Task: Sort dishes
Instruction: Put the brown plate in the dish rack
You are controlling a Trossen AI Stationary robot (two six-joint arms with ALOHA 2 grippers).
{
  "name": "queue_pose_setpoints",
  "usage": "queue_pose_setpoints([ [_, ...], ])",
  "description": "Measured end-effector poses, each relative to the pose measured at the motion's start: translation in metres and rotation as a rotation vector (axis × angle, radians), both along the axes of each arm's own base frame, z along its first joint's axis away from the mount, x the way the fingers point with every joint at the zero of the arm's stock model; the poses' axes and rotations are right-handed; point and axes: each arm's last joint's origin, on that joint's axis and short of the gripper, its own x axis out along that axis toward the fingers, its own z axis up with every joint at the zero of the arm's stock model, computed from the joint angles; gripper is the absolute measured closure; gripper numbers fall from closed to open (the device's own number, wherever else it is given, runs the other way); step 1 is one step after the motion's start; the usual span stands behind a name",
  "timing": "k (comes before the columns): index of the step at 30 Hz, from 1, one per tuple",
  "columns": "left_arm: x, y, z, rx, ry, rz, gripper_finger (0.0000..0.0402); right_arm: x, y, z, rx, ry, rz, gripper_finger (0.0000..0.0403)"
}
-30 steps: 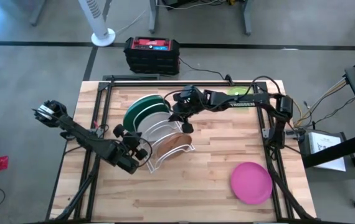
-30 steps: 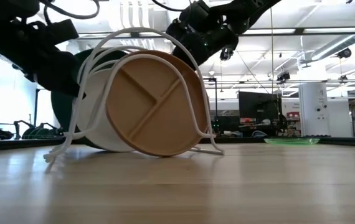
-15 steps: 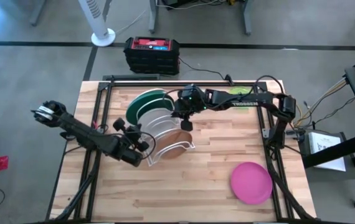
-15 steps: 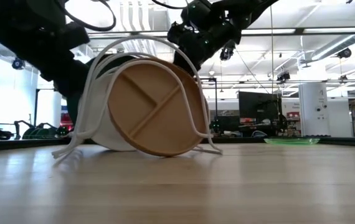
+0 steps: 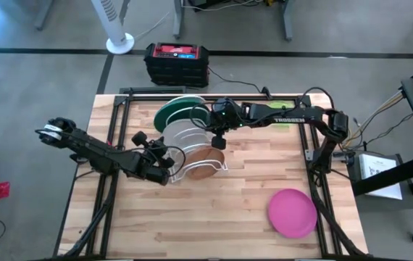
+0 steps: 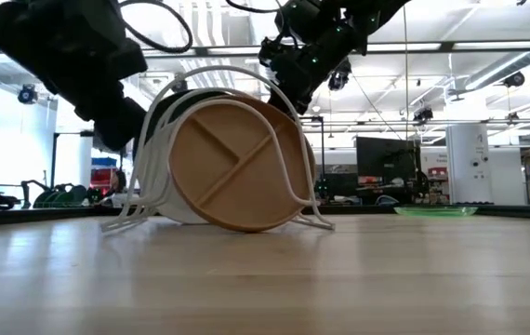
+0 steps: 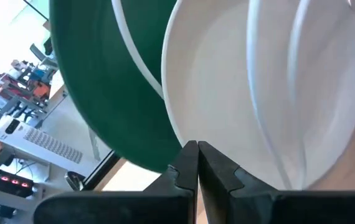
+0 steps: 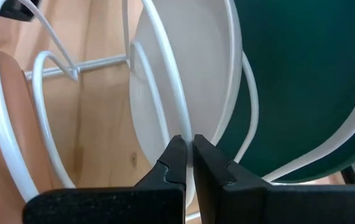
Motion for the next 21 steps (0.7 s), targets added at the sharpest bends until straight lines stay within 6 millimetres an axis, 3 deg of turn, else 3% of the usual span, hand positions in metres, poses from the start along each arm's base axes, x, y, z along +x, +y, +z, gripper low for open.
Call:
queue_pose_setpoints([
  [21, 0.021, -0.008, 0.036, -0.004, -0.004, -0.066, 0.0401, -0.009, -0.006, -0.003, -0.054, 0.094, -0.206, 0.0403],
])
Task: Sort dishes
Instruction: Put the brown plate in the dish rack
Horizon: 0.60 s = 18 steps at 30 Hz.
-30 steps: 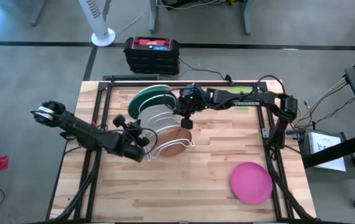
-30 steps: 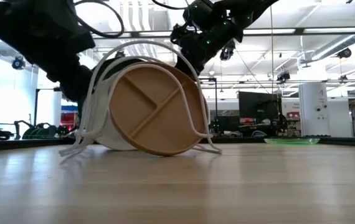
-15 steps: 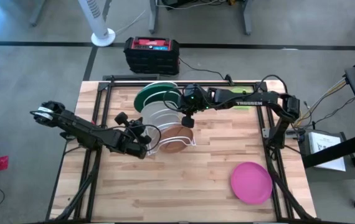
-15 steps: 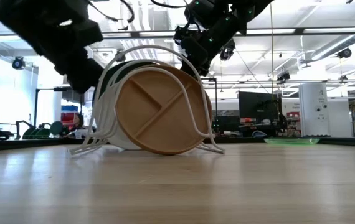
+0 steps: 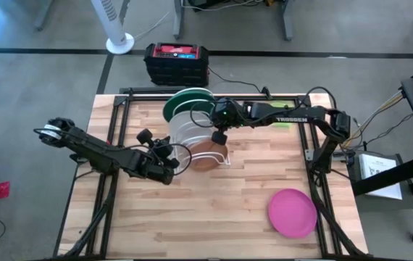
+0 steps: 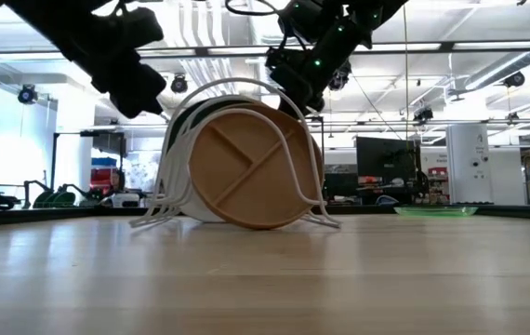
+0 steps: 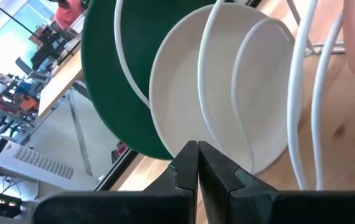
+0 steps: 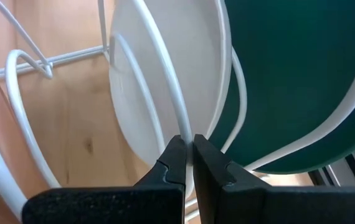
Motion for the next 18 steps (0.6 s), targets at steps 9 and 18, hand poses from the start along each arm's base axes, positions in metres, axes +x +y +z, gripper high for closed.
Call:
queue_pose_setpoints([
  [9, -0.0011, 0.0010, 0.0028, 0.037, -0.043, 0.027, 0.0401, -0.0007, -0.0001, -0.0005, 0.035, -0.011, -0.054, 0.0403],
  [18, -0.0013, 0.0011, 0.0032, 0.042, -0.045, 0.028, 0.0401, -0.0043, -0.0012, -0.0013, 0.042, 0.000, -0.181, 0.0403],
])
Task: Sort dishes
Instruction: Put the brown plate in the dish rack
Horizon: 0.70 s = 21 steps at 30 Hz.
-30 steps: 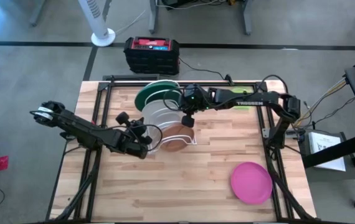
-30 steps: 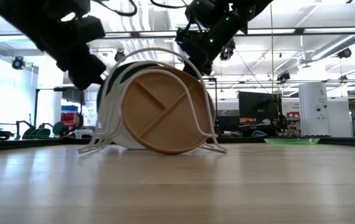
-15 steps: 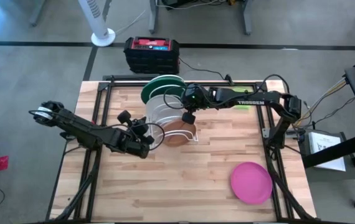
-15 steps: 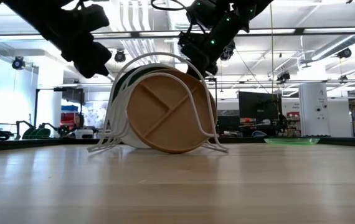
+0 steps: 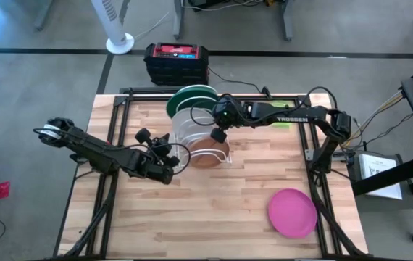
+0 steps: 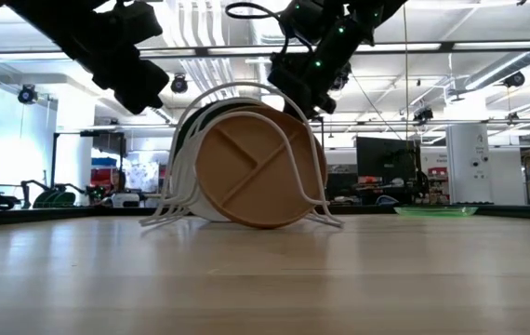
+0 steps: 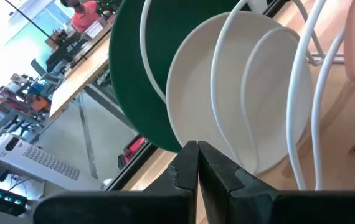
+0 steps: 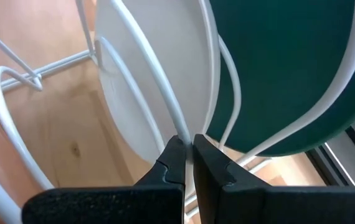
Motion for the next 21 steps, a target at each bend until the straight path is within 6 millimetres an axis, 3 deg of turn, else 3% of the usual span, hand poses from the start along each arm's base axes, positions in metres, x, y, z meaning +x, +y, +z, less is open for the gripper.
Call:
queue_pose_setpoints([
  [8, 0.000, 0.000, 0.000, -0.015, 0.005, -0.005, 0.0401, -0.001, 0.006, 0.002, 0.002, 0.002, -0.020, 0.0403],
  [21, 0.001, -0.001, -0.001, -0.061, 0.013, -0.021, 0.0401, -0.023, 0.015, 0.043, -0.035, -0.067, 0.044, 0.0345],
])
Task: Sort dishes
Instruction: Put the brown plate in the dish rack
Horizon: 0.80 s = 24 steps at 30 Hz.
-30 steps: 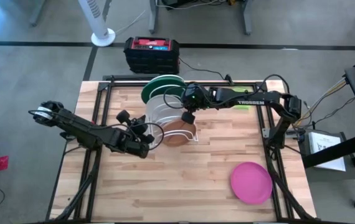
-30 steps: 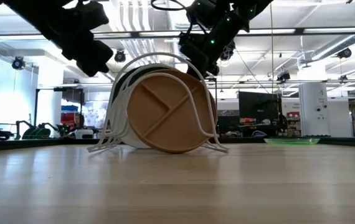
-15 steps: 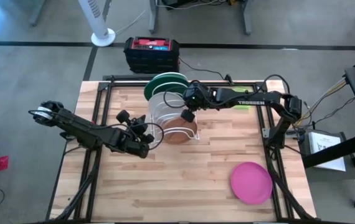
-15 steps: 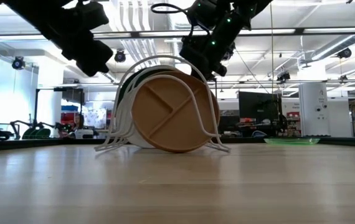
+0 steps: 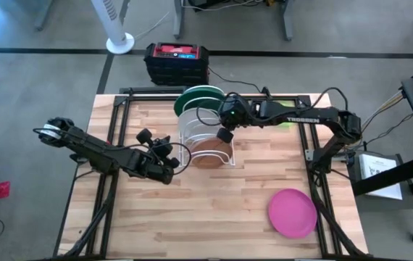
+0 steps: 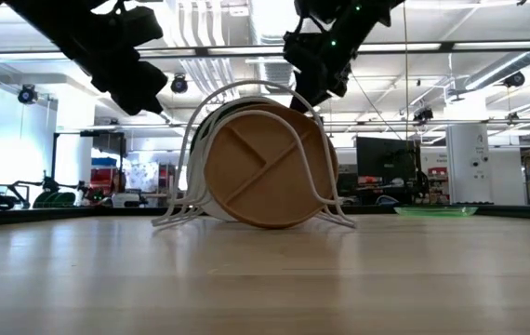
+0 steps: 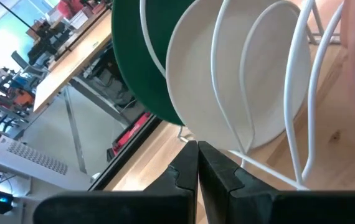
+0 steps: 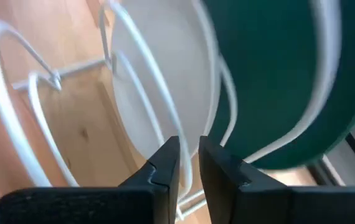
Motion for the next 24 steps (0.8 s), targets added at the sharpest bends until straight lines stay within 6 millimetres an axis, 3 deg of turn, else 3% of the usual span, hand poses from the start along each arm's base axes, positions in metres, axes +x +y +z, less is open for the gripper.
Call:
queue_pose_setpoints([
  [5, 0.001, 0.000, 0.000, -0.007, -0.007, -0.002, 0.0401, -0.007, 0.002, 0.009, -0.018, 0.002, 0.016, 0.0329],
  [12, 0.001, -0.001, 0.000, -0.020, -0.011, -0.007, 0.0401, -0.035, 0.012, 0.022, 0.044, 0.053, 0.022, 0.0337],
  [20, 0.002, -0.001, 0.000, -0.017, 0.005, -0.018, 0.0401, -0.058, 0.045, -0.012, 0.157, 0.025, 0.051, 0.0393],
  [24, 0.002, -0.001, 0.000, -0.018, 0.003, -0.018, 0.0402, -0.064, 0.058, -0.027, 0.190, -0.029, 0.050, 0.0400],
])
